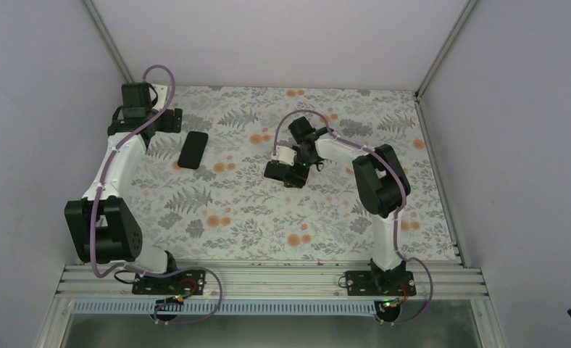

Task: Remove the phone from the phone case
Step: Pick up the phone at the center of the board.

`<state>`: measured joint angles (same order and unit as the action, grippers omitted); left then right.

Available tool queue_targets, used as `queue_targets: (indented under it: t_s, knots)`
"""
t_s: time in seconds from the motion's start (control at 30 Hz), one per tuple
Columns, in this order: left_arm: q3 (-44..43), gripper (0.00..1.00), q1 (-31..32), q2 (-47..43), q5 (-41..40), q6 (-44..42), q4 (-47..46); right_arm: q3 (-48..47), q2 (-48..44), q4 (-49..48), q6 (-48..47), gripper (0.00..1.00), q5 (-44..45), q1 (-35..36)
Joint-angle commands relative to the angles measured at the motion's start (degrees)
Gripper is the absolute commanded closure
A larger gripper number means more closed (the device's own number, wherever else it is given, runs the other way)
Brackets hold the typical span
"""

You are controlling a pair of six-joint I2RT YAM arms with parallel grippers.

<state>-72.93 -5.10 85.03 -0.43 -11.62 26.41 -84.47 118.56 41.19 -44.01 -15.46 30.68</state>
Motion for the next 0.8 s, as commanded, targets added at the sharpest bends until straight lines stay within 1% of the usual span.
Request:
queue_targets:
  t_s: [0.0, 0.1, 0.2, 0.37, 0.47, 0.67, 0.77]
  knots:
    - [0.3, 0.00, -0.4, -0.5, 1.0, -0.9, -0.9, 5.4, -2.5, -5.1, -0.9, 0.00, 5.7, -0.1]
    - [0.2, 0.00, -0.4, -0.4, 1.0, -0.9, -0.8, 8.5, -6.3, -10.1, -1.9, 0.00, 7.7, -0.1]
    - [0.2, 0.00, -0.4, -0.5, 0.9, -0.9, -0.8, 8.3, -7.7, -10.6, -2.8, 0.00, 8.4, 0.0]
    - [0.1, 0.00, -0.5, -0.4, 1.2, -0.9, -0.5, 3.5, -2.4, -3.1, -4.1, 0.00, 7.8, -0.3]
    - [0.3, 0.00, -0.4, -0.6, 1.4, -1.1, -0.5, 0.4, 0.7, 1.3, -4.4, 0.00, 4.1, -0.5]
    - [0.1, 0.00, -0.4, -0.2, 2.3, -1.4, -0.1, -1.6, 2.8, 4.6, -5.1, 0.00, 0.0, -0.7]
    - [-0.3, 0.00, -0.4, 0.2, 3.1, -1.5, 0.1, -2.2, 4.0, 5.7, -5.0, 0.04, 0.7, -1.0]
